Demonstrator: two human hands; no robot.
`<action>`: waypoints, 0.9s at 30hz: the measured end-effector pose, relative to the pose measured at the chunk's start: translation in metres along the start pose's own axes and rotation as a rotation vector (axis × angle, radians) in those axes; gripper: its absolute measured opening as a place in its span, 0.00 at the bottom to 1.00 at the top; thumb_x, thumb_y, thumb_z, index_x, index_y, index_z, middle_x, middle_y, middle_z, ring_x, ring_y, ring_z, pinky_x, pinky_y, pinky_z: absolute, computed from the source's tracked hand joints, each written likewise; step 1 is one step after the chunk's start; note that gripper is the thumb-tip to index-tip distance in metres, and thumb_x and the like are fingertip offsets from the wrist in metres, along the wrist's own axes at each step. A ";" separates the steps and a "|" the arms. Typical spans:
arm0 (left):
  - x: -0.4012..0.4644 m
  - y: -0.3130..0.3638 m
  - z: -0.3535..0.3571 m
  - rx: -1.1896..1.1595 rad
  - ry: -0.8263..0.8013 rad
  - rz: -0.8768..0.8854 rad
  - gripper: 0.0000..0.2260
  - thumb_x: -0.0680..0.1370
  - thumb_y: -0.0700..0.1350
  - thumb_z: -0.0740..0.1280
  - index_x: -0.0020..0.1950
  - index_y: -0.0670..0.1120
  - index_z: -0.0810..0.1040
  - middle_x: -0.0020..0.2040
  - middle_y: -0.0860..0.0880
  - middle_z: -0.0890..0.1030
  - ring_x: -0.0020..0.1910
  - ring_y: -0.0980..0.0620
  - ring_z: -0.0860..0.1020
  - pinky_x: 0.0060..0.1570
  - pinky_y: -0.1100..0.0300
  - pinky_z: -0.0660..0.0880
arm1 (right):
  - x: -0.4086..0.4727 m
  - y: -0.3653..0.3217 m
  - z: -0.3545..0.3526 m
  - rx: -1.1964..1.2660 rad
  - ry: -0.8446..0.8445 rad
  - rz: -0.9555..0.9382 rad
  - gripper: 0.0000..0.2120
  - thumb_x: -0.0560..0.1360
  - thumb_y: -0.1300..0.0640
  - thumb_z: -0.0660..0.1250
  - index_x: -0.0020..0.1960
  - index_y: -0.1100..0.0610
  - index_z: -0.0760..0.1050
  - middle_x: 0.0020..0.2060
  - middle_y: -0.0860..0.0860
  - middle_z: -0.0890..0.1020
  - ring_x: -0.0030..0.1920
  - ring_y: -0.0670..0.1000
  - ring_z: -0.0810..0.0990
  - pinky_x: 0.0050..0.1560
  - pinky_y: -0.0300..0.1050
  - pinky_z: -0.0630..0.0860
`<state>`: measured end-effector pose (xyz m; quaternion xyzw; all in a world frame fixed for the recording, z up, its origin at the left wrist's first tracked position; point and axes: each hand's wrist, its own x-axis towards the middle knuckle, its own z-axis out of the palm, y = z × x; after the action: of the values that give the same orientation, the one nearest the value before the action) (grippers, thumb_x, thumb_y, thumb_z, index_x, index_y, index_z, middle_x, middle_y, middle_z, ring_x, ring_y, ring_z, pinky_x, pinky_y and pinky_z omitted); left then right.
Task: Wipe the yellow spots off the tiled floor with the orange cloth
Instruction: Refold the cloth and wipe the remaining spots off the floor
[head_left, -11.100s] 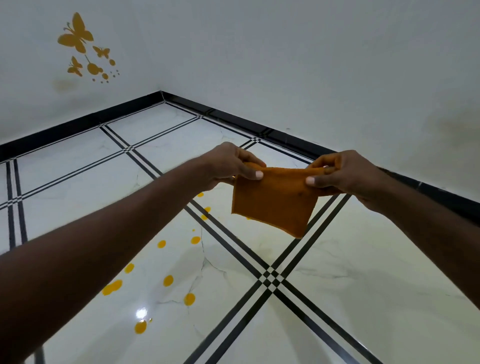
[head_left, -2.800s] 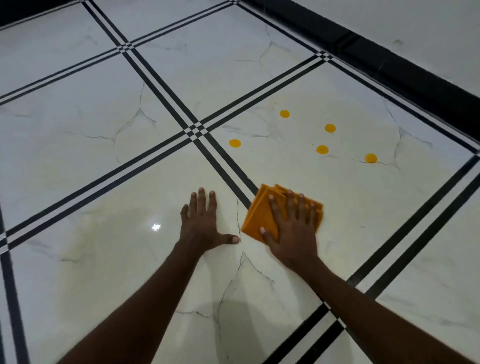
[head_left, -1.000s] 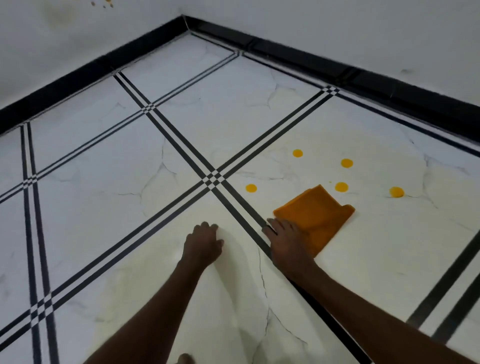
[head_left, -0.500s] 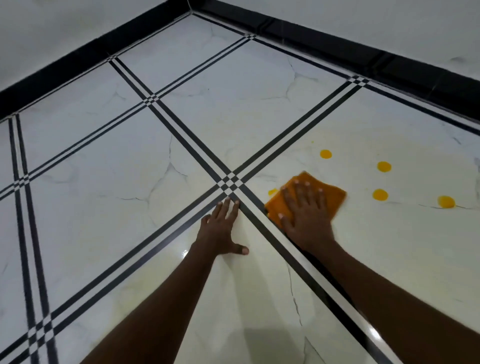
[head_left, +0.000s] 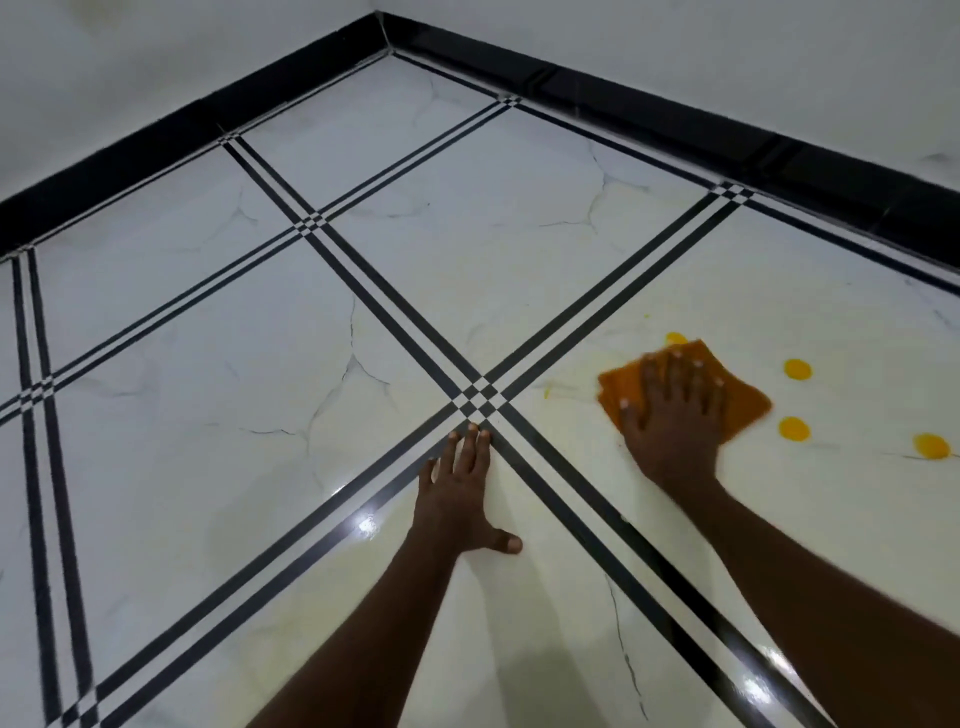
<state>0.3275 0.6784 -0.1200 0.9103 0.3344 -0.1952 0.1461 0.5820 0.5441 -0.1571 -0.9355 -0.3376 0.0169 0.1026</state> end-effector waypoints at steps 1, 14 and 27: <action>0.000 0.005 -0.004 0.016 -0.003 -0.002 0.66 0.61 0.71 0.74 0.80 0.45 0.34 0.81 0.45 0.35 0.79 0.43 0.35 0.77 0.42 0.41 | -0.025 0.003 -0.005 0.006 0.023 0.044 0.36 0.78 0.41 0.51 0.82 0.55 0.56 0.80 0.63 0.59 0.80 0.68 0.56 0.78 0.69 0.50; 0.036 0.047 -0.006 0.000 0.054 0.025 0.68 0.60 0.75 0.71 0.79 0.42 0.32 0.79 0.42 0.31 0.79 0.42 0.33 0.78 0.44 0.40 | 0.025 0.017 0.002 -0.032 0.013 0.059 0.36 0.78 0.39 0.47 0.82 0.53 0.56 0.81 0.62 0.59 0.80 0.68 0.56 0.78 0.69 0.51; 0.040 0.046 -0.017 -0.034 -0.058 -0.085 0.72 0.58 0.73 0.75 0.77 0.42 0.28 0.78 0.42 0.27 0.76 0.40 0.28 0.75 0.35 0.39 | 0.045 -0.052 0.019 -0.007 -0.003 -0.059 0.35 0.80 0.37 0.47 0.83 0.52 0.53 0.82 0.61 0.55 0.81 0.67 0.52 0.79 0.70 0.47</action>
<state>0.3909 0.6735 -0.1166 0.8868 0.3715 -0.2216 0.1627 0.5822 0.6148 -0.1632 -0.9255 -0.3651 0.0140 0.0994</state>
